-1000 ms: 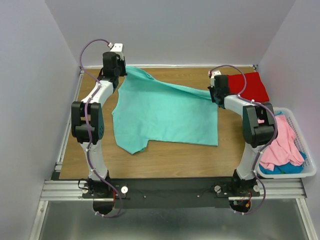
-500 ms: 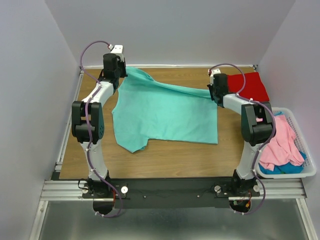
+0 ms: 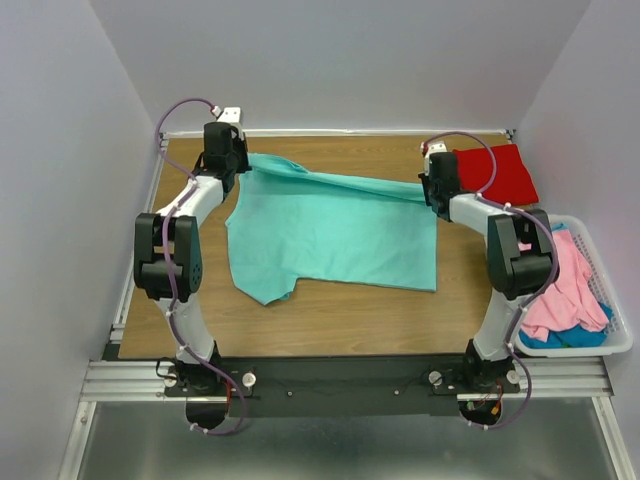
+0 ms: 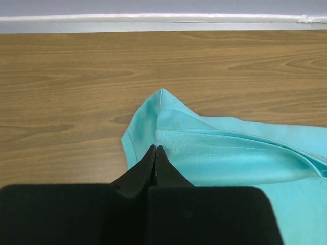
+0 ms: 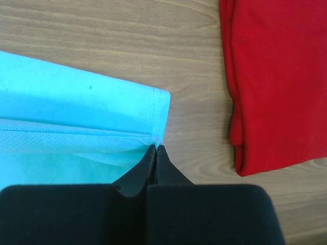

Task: Fold and stack the t-shirts
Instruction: Fold the tshirt

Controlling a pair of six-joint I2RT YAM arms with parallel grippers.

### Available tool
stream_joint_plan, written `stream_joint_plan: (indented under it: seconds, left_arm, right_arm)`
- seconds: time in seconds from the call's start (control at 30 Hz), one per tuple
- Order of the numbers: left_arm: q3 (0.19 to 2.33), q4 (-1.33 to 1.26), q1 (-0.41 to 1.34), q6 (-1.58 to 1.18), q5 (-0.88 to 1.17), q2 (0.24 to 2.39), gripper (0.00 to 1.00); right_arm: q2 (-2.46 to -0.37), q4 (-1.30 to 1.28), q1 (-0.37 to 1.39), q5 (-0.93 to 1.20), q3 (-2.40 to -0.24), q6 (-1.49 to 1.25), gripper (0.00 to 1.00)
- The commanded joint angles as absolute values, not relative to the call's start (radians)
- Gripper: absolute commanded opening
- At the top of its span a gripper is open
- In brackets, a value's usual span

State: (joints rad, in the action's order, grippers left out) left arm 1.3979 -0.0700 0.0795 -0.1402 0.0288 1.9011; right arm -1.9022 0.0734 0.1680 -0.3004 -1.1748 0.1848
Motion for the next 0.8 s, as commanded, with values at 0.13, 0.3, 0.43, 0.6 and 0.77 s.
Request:
stream_joint_plan:
  seconds: [0.13, 0.3, 0.43, 0.6, 0.77]
  left_arm:
    - [1.313, -0.052, 0.069, -0.176, -0.034, 1.796, 0.00]
    - [1.302, -0.022, 0.069, -0.215, -0.043, 1.821, 0.00]
    - [1.279, -0.005, 0.069, -0.251, -0.023, 1.830, 0.00]
    - [1.259, -0.002, 0.069, -0.273, -0.018, 1.836, 0.00]
    - [1.252, 0.032, 0.069, -0.287, -0.005, 1.844, 0.00]
  right_arm:
    - [-1.847, 0.092, 0.160, -0.333, -1.129, 0.144, 0.01]
    - [-1.850, 0.089, 0.160, -0.324, -1.105, 0.126, 0.01]
    - [-1.868, 0.090, 0.160, -0.324, -1.082, 0.106, 0.01]
    - [-1.890, 0.087, 0.160, -0.342, -1.071, 0.081, 0.01]
    - [-1.867, 0.075, 0.161, -0.334, -1.069, 0.078, 0.15]
